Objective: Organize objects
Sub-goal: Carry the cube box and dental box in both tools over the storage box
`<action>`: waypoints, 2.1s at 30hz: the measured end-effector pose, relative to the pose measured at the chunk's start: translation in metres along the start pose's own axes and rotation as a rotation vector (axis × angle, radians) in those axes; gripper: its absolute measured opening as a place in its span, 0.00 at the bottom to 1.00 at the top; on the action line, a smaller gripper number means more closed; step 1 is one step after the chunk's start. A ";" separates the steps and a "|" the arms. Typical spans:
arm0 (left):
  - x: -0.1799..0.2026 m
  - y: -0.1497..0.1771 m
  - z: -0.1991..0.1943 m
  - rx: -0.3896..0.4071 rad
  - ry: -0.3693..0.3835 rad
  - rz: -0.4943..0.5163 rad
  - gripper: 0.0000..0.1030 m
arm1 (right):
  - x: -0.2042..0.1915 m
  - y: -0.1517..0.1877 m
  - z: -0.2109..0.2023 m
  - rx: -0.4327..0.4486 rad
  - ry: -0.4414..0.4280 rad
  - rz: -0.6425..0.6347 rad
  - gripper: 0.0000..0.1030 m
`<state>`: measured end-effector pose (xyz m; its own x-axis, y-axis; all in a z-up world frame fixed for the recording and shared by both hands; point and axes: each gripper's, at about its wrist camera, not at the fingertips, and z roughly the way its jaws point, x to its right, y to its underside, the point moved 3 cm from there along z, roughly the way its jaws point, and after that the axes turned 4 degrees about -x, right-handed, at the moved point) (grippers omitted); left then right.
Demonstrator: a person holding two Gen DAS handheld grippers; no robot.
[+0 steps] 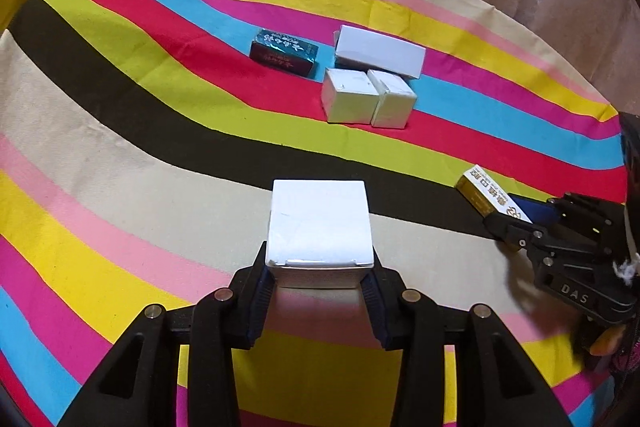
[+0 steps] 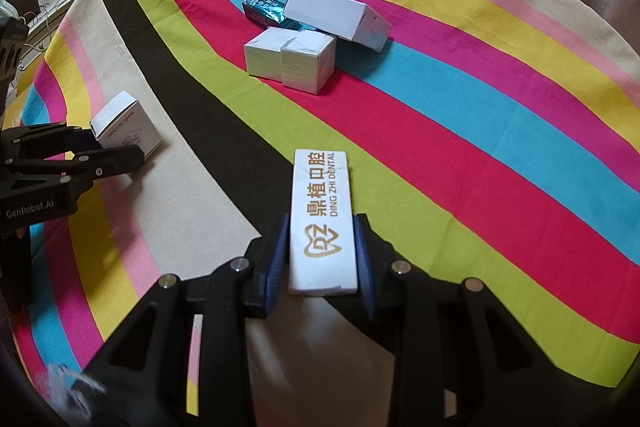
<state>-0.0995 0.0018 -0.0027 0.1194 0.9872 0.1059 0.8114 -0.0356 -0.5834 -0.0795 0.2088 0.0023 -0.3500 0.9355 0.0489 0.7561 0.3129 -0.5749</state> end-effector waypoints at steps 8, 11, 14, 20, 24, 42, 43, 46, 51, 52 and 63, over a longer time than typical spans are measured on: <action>0.007 0.000 0.003 -0.002 -0.080 -0.008 0.41 | 0.001 0.001 0.001 0.000 -0.003 0.002 0.34; 0.008 0.002 0.004 -0.006 -0.100 0.007 0.41 | 0.000 0.001 0.002 0.001 0.000 -0.001 0.34; 0.008 0.002 0.005 -0.007 -0.113 0.015 0.41 | 0.000 0.002 0.002 0.001 -0.008 0.006 0.34; 0.004 0.003 0.004 -0.007 -0.119 0.006 0.41 | 0.003 0.005 0.000 -0.007 -0.019 0.042 0.34; 0.003 0.004 0.004 -0.007 -0.125 0.003 0.41 | -0.004 0.025 -0.024 -0.006 -0.046 0.157 0.34; -0.009 0.062 -0.070 0.055 -0.034 -0.101 0.41 | -0.032 0.095 -0.119 0.057 -0.059 0.169 0.34; -0.010 0.070 -0.077 0.055 -0.027 -0.105 0.41 | -0.033 0.095 -0.119 0.056 -0.060 0.168 0.34; -0.008 0.082 -0.089 0.053 -0.032 -0.090 0.41 | -0.040 0.096 -0.119 0.054 -0.067 0.161 0.34; 0.001 0.100 -0.102 0.049 -0.058 -0.049 0.41 | -0.058 0.096 -0.121 0.047 -0.076 0.128 0.34; 0.002 0.104 -0.104 0.048 -0.060 -0.045 0.41 | -0.061 0.096 -0.122 0.047 -0.078 0.121 0.34; 0.007 0.132 -0.133 0.054 -0.055 -0.026 0.41 | -0.093 0.087 -0.133 0.063 -0.084 0.053 0.34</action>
<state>0.0843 -0.0166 0.0277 0.0655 0.9948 0.0780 0.7817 -0.0025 -0.6236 0.0926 0.1705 0.0564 -0.3576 0.9325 -0.0505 0.7393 0.2496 -0.6254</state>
